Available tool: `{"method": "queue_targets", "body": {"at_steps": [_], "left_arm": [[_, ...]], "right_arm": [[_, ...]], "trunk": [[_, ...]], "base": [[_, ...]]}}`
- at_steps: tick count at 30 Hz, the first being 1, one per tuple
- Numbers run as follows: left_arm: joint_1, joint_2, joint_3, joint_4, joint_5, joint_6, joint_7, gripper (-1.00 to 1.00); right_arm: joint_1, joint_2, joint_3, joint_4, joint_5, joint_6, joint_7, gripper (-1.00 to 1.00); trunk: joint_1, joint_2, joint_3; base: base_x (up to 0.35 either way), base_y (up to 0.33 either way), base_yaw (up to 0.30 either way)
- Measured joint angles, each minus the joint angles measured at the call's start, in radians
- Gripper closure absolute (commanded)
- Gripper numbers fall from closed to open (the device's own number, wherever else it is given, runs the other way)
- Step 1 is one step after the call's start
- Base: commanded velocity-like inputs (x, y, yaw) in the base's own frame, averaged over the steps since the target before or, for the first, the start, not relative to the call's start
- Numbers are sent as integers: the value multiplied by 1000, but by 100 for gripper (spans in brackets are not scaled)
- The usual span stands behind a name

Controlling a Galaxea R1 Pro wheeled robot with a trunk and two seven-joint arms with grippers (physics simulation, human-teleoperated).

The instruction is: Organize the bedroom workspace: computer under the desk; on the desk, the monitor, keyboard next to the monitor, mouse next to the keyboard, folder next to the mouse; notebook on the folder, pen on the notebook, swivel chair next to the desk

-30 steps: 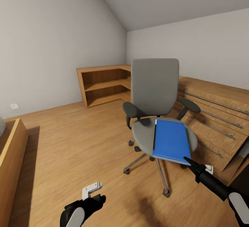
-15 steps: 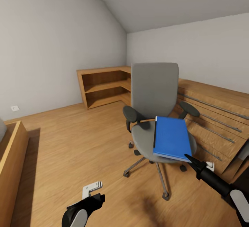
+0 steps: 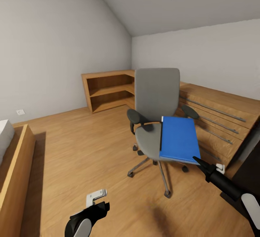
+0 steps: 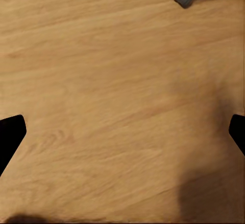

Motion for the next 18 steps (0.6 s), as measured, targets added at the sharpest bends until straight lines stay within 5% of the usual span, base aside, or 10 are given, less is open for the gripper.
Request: {"method": "queue_targets", "body": {"at_steps": [11,18], "left_arm": [[0,0,-3,68,-4,-1,-4,-100],[0,-1,-2,84,-5,-10,-5,-100]], "right_arm": [[14,0,0,-142,-1,20,-177,100],[65,0,-1,-342,-8,154,-325,100]], "trunk": [[-43,77,35],[-70,126,56]], "base": [[-90,-13,0],[-4,-1,0]]}}
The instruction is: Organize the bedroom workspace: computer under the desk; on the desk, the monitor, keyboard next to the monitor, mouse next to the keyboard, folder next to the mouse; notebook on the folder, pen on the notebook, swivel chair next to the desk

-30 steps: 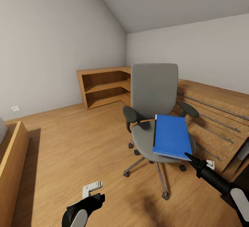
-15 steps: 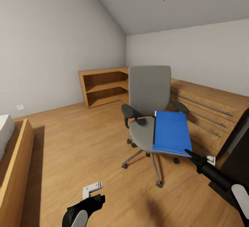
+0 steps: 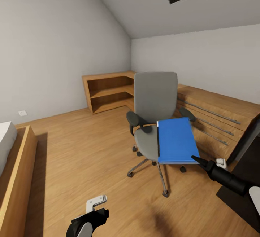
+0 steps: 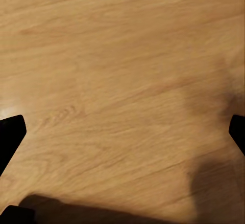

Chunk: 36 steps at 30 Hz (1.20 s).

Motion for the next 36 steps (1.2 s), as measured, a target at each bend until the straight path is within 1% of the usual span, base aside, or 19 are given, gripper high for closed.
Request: {"method": "queue_targets", "body": {"at_steps": [2,4,6,13,17,18,20,21,22,23,25,26,28,30,32,36], "left_arm": [[0,0,-1,1,-1,-7,0,-100],[0,-1,-1,2,-3,-12,0,-100],[0,-1,-1,2,-4,-14,0,-100],[0,-1,-3,3,-5,-17,1,-100],[0,-1,-3,3,-4,-29,4,-100],[0,-1,-3,3,-4,-32,4,-100],[0,-1,-3,3,-4,-38,5,-100],[0,-1,-3,3,-4,-39,5,-100],[0,-1,-3,3,-4,-41,5,-100],[0,-1,-3,3,-4,-41,5,-100],[0,-1,-4,3,-4,-43,5,-100],[0,-1,-4,3,-4,-43,5,-100],[0,-1,-4,3,-4,-43,5,-100],[0,-1,-4,3,-4,-43,5,-100],[0,-1,-3,3,-4,-44,5,-100],[0,-1,-3,3,-4,-44,5,-100]], "right_arm": [[12,1,-1,-55,-3,49,-38,100],[20,1,-1,-95,-5,80,-64,100],[27,2,-2,-120,-4,95,-78,100],[33,4,-9,-149,-4,105,-102,100],[36,5,-10,-169,-3,106,-109,100],[37,5,-11,-171,0,105,-109,100],[38,4,-11,-179,21,104,-113,100],[39,4,-11,-182,32,103,-115,100],[39,5,-11,-188,64,99,-118,100],[39,5,-11,-190,81,95,-119,100],[40,8,-10,-195,173,64,-129,100],[40,9,-9,-195,193,53,-133,100],[40,28,-9,-197,282,3,-146,100],[40,55,-8,-198,350,-33,-149,100],[40,66,-8,-197,381,-46,-149,100],[40,75,-8,-198,404,-57,-150,100]], "trunk": [[-8,14,6],[-15,28,13],[-23,42,19],[-50,91,41],[-65,119,53],[-69,126,56],[-77,140,63],[-80,147,66],[-84,154,69],[-88,161,72],[-96,175,78],[-100,182,81],[-107,196,88],[-115,210,94],[-123,224,100],[-138,252,113]], "base": [[0,0,0],[0,0,0],[0,0,0],[0,0,0],[0,0,0],[0,0,0],[0,0,0],[0,0,0],[0,0,0],[0,0,0],[0,0,0],[0,0,0],[0,0,0],[0,0,0],[0,0,0],[0,0,0]]}}
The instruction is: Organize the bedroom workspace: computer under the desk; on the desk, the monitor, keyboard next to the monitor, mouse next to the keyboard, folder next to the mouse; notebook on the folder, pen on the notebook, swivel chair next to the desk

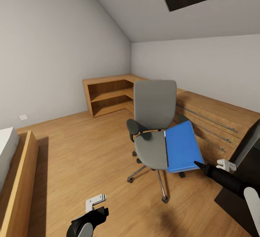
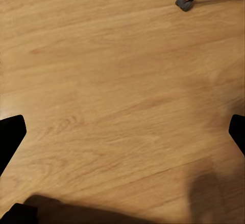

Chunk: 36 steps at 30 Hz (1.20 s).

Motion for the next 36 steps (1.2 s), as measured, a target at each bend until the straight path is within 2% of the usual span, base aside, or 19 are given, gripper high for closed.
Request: {"method": "queue_targets", "body": {"at_steps": [4,5,6,12,18,24,28,33,36], "left_arm": [[0,0,0,0,0,0,0,-100],[0,0,0,0,0,0,0,-100],[0,0,0,0,0,0,0,-100],[0,0,-1,0,-2,-1,1,-100],[0,-1,-3,1,0,-1,1,-100],[0,0,-3,20,-2,-10,2,-100],[0,0,-2,95,-3,-54,0,-100],[0,7,-1,241,-4,-189,-3,-100],[0,8,-18,367,-43,-275,-3,-100]], "right_arm": [[0,3,0,-1,6,-3,1,100],[0,5,-1,-1,-10,-3,49,100],[0,5,-1,-1,1,-5,56,100],[0,8,-2,1,-1,-1,88,100],[1,9,-3,1,-2,-2,107,100],[1,10,-3,1,0,-3,111,100],[1,11,-3,2,1,-2,112,100],[1,23,-3,3,0,0,112,100],[1,30,-3,3,-1,0,112,100]], "trunk": [[-15,28,13],[-19,35,16],[-23,42,19],[-46,84,38],[-69,126,56],[-92,168,75],[-107,196,88],[-127,231,103],[-138,252,113]], "base": [[0,0,0],[0,0,0],[0,0,0],[-71,0,-13],[-260,0,-218],[-57,0,-257],[-8,0,-247],[-1,0,-85],[0,0,-20]]}}
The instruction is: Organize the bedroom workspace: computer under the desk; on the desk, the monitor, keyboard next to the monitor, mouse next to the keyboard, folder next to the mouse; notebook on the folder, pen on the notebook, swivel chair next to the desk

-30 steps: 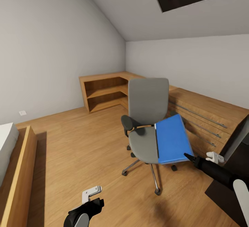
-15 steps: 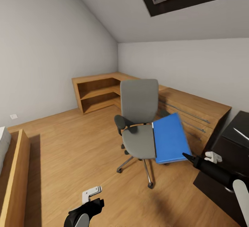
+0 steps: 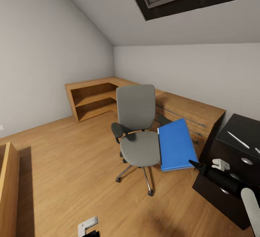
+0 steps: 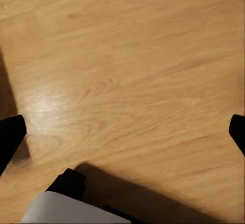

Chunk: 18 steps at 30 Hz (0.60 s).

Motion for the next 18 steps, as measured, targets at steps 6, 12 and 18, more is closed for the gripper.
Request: {"method": "queue_targets", "body": {"at_steps": [6,12,18], "left_arm": [[0,-4,-69,284,-112,-224,-73,-100],[0,0,-81,445,-136,-368,-221,-100],[-1,2,-79,478,-136,-374,-310,-100]], "right_arm": [[4,4,0,0,1,-1,0,100],[5,5,0,3,3,-5,-1,100],[5,7,0,3,4,-6,-1,100]], "trunk": [[-23,42,19],[-46,84,38],[-69,126,56]], "base": [[0,0,-4],[0,0,0],[0,0,0]]}}
